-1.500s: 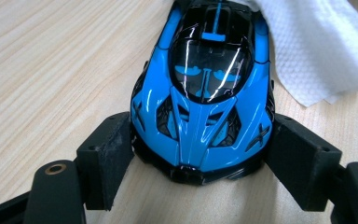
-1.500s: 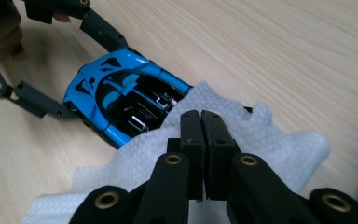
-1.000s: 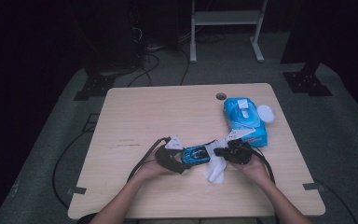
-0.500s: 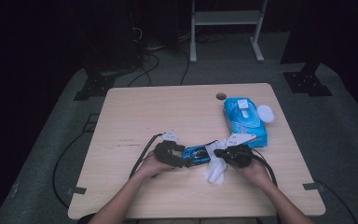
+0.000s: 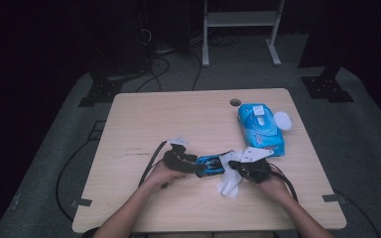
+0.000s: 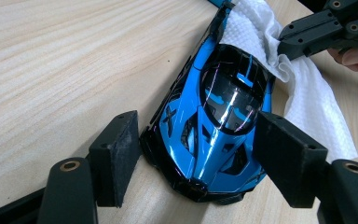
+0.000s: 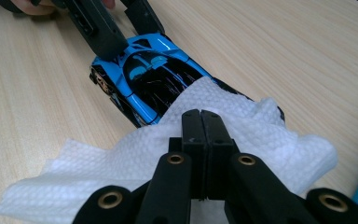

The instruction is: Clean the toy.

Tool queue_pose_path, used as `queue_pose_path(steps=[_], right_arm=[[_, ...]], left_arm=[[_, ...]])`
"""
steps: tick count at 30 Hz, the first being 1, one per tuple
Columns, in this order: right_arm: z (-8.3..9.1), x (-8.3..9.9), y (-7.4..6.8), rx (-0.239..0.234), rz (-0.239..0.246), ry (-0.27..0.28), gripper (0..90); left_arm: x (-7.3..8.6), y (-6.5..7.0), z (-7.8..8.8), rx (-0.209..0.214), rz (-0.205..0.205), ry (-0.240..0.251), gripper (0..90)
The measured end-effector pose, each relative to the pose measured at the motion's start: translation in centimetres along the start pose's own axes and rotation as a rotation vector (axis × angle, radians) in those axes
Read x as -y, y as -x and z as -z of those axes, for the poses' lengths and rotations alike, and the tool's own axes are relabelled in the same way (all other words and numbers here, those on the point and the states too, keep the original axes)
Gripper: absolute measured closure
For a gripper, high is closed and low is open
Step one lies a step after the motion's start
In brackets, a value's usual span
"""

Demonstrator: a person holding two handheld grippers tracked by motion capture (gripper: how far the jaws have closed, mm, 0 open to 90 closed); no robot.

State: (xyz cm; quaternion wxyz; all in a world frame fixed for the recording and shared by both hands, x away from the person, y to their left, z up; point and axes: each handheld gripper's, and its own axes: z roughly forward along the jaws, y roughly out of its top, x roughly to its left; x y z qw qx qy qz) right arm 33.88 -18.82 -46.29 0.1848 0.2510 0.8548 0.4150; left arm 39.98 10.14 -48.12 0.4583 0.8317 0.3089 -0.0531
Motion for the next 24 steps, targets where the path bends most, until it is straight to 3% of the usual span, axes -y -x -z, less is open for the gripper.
queue_pose_path(steps=[4, 15, 21, 24], right_arm=[[0.1, 0.3, 0.0, -0.01, -0.003, 0.017, 88.9], [0.3, 0.5, -0.3, -0.001, 0.018, 0.026, 88.9], [0.5, 0.7, -0.7, 0.012, 0.023, 0.033, 88.9], [0.6, 0.6, -0.7, 0.014, 0.013, 0.024, 88.8]], left_arm=[[-0.2, 0.1, -0.1, -0.021, -0.005, -0.009, 33.4], [-0.3, 0.6, -0.4, -0.013, -0.04, -0.017, 33.7], [-0.2, 1.6, -0.3, -0.044, -0.111, -0.01, 34.0], [-0.1, 2.4, -0.3, -0.072, -0.182, -0.005, 39.1]])
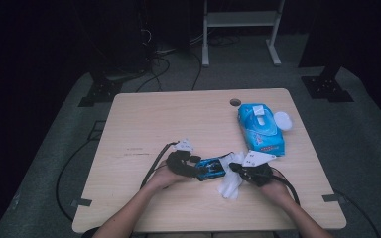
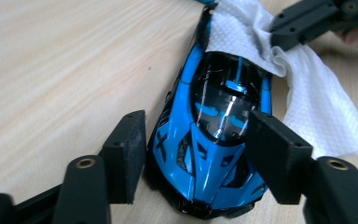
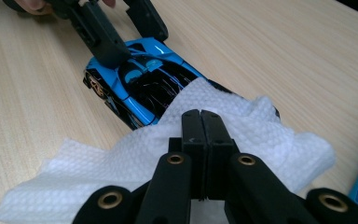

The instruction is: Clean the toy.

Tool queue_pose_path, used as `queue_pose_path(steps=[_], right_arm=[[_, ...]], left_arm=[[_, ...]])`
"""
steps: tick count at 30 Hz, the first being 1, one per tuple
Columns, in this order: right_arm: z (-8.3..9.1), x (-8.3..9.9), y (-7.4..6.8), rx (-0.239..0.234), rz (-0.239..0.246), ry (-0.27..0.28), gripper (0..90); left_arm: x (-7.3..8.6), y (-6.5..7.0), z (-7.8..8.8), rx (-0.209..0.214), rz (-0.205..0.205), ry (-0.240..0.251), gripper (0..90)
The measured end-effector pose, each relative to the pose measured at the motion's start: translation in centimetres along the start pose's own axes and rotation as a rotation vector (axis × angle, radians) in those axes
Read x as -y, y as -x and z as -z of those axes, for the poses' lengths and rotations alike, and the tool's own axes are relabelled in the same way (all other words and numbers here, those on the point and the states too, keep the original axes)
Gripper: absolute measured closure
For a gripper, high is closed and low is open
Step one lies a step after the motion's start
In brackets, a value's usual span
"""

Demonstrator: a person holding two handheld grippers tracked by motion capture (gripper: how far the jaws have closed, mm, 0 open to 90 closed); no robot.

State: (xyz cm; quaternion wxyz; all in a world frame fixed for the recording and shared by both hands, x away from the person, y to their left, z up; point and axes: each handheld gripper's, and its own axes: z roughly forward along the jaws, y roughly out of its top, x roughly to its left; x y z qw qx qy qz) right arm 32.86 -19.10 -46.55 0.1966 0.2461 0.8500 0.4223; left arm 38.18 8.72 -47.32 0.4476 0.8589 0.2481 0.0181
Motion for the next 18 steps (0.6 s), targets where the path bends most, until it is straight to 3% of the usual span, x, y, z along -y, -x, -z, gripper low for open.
queue_pose_path(steps=[5, 6, 8, 12, 18], right_arm=[[0.09, -0.14, -0.01, -0.003, -0.016, -0.012, 88.7], [0.11, -0.2, 0.02, -0.007, -0.022, -0.018, 88.6], [0.13, -0.26, 0.08, -0.012, -0.033, -0.026, 88.6], [0.15, -0.16, 0.15, -0.017, -0.053, -0.022, 88.7], [0.19, -0.37, 0.28, -0.018, -0.061, -0.037, 88.4]], left_arm=[[-0.02, -0.11, -0.03, 0.0, 0.021, -0.007, 37.0], [-0.21, -0.18, -0.1, -0.017, 0.042, -0.026, 33.0], [-0.24, -0.38, -0.14, 0.013, 0.087, -0.041, 26.0], [0.02, -0.74, -0.2, 0.046, 0.162, -0.051, 26.1], [0.15, -0.45, -0.23, 0.047, 0.142, -0.038, 34.5]])
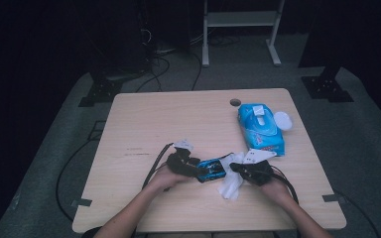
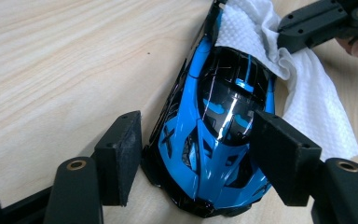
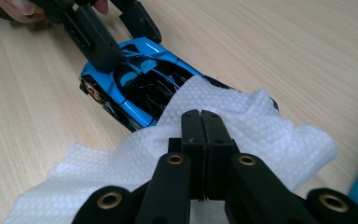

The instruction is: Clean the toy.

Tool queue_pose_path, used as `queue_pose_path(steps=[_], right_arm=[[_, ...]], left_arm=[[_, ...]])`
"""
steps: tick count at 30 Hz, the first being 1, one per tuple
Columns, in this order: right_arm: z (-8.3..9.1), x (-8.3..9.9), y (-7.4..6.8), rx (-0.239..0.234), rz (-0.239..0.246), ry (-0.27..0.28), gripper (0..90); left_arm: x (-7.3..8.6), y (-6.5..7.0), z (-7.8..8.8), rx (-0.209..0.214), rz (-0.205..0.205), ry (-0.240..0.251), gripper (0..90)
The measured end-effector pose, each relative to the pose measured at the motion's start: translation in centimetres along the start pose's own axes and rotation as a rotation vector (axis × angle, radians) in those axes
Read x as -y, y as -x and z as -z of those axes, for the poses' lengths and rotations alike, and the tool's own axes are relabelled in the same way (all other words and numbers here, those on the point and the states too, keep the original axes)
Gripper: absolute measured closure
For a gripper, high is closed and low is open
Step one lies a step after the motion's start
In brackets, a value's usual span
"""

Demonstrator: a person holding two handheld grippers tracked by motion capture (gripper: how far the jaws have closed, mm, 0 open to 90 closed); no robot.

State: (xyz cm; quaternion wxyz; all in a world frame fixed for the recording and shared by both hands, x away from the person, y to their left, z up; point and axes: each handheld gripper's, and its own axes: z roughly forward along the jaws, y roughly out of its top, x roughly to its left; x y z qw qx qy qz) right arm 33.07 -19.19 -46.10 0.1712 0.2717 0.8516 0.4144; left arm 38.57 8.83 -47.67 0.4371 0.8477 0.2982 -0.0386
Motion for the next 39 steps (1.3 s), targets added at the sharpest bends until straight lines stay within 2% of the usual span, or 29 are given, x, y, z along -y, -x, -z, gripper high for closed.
queue_pose_path(steps=[3, 4, 6, 8, 10, 12, 15, 19, 21, 23, 25, 30, 33, 36, 39], right_arm=[[0.4, -0.4, 0.6, 0.006, -0.029, -0.021, 88.4], [0.7, -0.5, 1.1, 0.021, -0.048, -0.02, 88.4], [1.0, -0.9, 2.4, 0.017, -0.108, -0.045, 87.7], [1.1, -1.1, 3.3, 0.034, -0.129, -0.061, 86.4], [0.9, -1.4, 4.4, -0.005, -0.178, -0.087, 80.1], [0.5, -1.6, 5.0, -0.041, -0.198, -0.11, 73.1], [-0.4, -1.8, 5.5, -0.067, -0.226, -0.159, 66.8], [-1.1, -1.6, 6.5, -0.13, -0.335, -0.162, 61.1], [-1.2, -1.5, 7.2, -0.162, -0.39, -0.18, 58.7], [-1.5, -1.5, 7.6, -0.188, -0.418, -0.194, 58.7], [-1.8, -1.8, 8.1, -0.216, -0.465, -0.231, 58.9], [-2.2, -2.1, 8.7, -0.25, -0.522, -0.263, 61.8], [-2.3, -2.2, 8.7, -0.259, -0.531, -0.267, 65.3], [-2.3, -1.9, 8.8, -0.303, -0.549, -0.246, 74.4], [-2.3, -1.9, 8.6, -0.314, -0.536, -0.233, 76.5]], left_arm=[[0.0, 0.1, 0.0, -0.003, -0.018, 0.007, 34.6], [0.0, 0.0, 0.0, -0.002, -0.012, 0.006, 34.4], [0.0, -0.1, -0.1, -0.002, -0.01, 0.006, 32.0], [0.0, -0.1, 0.0, -0.007, -0.015, 0.0, 31.2], [0.0, 0.0, -0.1, -0.011, -0.021, 0.007, 30.6], [0.0, 0.1, -0.1, -0.009, -0.023, 0.008, 30.5], [-0.1, 0.1, 0.0, -0.013, -0.035, 0.007, 30.4], [0.0, 0.1, 0.0, -0.01, -0.039, 0.009, 30.4], [0.0, 0.0, -0.1, -0.008, -0.04, 0.013, 30.4], [0.1, 0.0, -0.1, -0.008, -0.048, 0.013, 30.3], [0.1, -0.1, 0.0, -0.004, -0.045, 0.015, 30.0], [0.1, -0.1, 0.0, -0.001, -0.048, 0.016, 29.8], [0.2, -0.2, 0.0, 0.002, -0.048, 0.019, 29.7], [0.2, -0.2, 0.0, 0.001, -0.048, 0.02, 29.4], [0.3, -0.2, 0.1, 0.0, -0.046, 0.021, 28.8]])
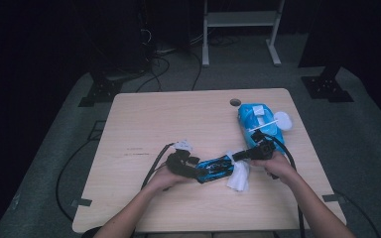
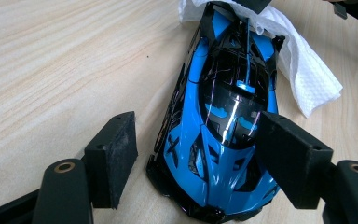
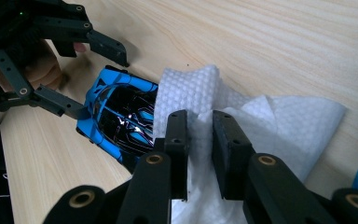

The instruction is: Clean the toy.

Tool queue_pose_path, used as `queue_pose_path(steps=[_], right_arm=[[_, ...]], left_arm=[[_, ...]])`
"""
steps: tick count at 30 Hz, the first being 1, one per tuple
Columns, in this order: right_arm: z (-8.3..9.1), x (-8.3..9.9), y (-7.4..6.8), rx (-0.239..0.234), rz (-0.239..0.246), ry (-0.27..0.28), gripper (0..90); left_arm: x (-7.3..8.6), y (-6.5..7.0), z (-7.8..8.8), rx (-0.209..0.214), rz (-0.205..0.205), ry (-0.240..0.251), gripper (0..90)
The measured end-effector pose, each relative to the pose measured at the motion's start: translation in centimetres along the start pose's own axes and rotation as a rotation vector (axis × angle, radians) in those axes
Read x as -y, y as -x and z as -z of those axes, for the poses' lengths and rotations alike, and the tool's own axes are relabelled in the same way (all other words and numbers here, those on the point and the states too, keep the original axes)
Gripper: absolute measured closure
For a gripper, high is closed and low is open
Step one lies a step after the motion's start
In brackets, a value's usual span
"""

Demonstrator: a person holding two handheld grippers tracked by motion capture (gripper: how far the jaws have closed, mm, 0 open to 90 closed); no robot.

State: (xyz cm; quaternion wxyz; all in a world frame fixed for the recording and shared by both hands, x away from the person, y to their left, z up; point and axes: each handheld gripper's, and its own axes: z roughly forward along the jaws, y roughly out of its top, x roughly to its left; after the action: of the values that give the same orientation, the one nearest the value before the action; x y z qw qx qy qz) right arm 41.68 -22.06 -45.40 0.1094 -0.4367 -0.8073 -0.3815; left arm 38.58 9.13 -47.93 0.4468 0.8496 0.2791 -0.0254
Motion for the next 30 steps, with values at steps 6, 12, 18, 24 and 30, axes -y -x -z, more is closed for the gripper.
queue_pose_path(steps=[6, 12, 18, 24, 30], right_arm=[[0.3, 0.5, 0.0, -0.004, 0.041, 0.041, 81.5], [0.7, 1.4, -0.8, 0.046, 0.109, 0.094, 84.4], [0.9, 2.5, -1.8, 0.089, 0.203, 0.158, 84.5], [1.4, 3.6, -2.8, 0.111, 0.289, 0.23, 84.9], [2.1, 5.2, -3.9, 0.118, 0.382, 0.274, 89.3]], left_arm=[[0.1, 0.1, 0.1, 0.0, 0.004, -0.005, 25.8], [0.1, 0.1, 0.0, 0.002, 0.011, -0.008, 23.7], [0.1, 0.3, -0.1, 0.008, 0.013, -0.012, 19.3], [0.1, 0.5, 0.0, 0.04, 0.026, -0.022, 18.9], [0.5, 0.7, 0.0, 0.096, 0.052, -0.012, 32.0]])
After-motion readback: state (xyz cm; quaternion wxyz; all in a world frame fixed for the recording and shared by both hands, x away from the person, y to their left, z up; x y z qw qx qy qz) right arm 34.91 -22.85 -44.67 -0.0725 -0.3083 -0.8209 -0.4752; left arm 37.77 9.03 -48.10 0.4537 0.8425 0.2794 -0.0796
